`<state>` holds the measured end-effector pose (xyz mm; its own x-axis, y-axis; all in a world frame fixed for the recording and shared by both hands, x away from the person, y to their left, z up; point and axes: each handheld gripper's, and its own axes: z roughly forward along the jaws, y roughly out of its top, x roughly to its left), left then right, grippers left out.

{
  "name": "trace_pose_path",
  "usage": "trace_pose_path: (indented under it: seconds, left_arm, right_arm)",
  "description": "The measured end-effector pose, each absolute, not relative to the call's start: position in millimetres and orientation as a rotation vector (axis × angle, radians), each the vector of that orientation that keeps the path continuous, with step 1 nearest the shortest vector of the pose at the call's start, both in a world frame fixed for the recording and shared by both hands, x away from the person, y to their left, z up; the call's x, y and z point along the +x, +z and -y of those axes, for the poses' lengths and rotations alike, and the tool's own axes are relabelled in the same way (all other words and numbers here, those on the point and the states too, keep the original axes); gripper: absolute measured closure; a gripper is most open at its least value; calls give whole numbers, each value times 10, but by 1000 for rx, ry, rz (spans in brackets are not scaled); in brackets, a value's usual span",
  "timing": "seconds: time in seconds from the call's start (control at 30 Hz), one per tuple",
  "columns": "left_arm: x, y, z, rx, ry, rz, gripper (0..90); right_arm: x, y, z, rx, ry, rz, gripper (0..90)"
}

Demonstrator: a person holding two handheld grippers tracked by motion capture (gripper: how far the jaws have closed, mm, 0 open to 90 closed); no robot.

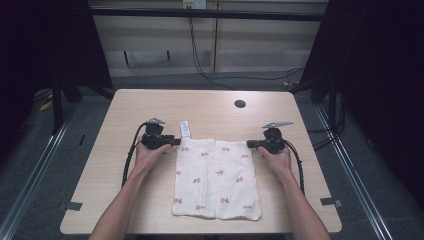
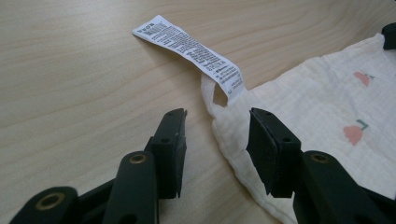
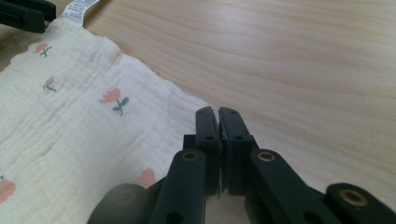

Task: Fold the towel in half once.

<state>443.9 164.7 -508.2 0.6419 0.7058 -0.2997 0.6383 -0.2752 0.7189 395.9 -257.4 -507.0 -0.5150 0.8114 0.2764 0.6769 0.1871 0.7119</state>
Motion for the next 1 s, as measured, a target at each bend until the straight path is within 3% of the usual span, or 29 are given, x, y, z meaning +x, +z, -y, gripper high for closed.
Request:
trace_pose_path:
  seconds: [0.23,0.33,0.4,1.0]
  left_arm:
    - [4477,-5079,-1524,2058,105,-985,665]
    - [4476,-5079,-1462,2090,97,-947,813]
    - [4475,-5074,-1469,2090,101,-941,840]
    - [4331,-4583,-1506,1992,206,-850,858]
  right_arm:
    - [3965,-5057,2609,1468,1257,-2278,872]
    - [3968,-5040,2628,1469,1276,-2269,872]
    - [3965,-5032,2630,1469,1282,-2266,872]
    - [3963,-4679,2701,1378,1276,-2229,873]
